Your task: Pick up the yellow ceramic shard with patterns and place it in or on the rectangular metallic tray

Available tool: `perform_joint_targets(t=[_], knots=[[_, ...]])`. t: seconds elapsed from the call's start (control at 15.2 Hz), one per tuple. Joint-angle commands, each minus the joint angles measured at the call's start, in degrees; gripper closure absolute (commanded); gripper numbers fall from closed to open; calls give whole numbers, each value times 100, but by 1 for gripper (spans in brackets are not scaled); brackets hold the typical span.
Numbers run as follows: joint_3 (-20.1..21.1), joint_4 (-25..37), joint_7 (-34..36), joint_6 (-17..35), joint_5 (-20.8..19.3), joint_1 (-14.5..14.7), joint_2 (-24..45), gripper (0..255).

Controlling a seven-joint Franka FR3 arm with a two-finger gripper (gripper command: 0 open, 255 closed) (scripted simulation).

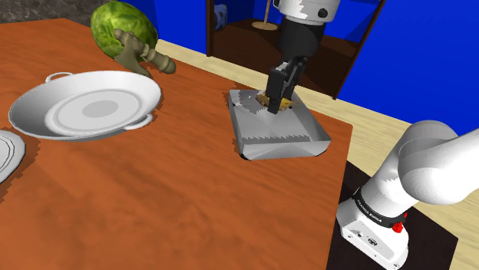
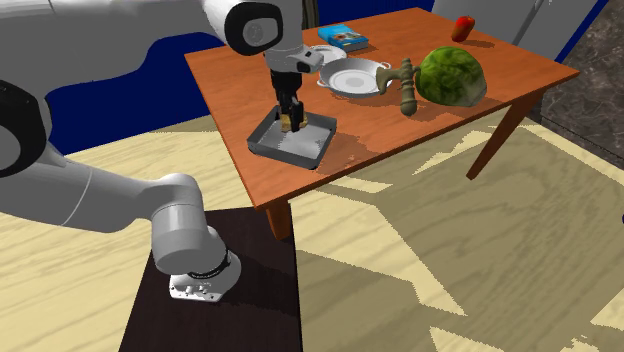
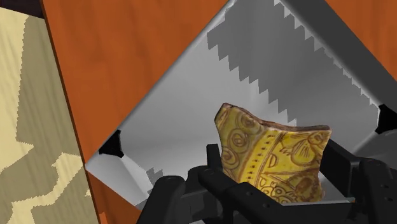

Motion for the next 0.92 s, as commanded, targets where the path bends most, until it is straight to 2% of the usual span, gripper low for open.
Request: perform_joint_targets(t=[0.0, 0.13, 0.66, 0.73, 0.86], knots=[[26, -154, -7, 160, 18, 6, 4, 255], [48, -300, -12, 300, 38, 16, -4, 255], [48, -300, -12, 299, 38, 16, -4, 255], [48, -300, -12, 299, 38, 16, -4, 0], [48, -300, -12, 299, 38, 16, -4, 0]])
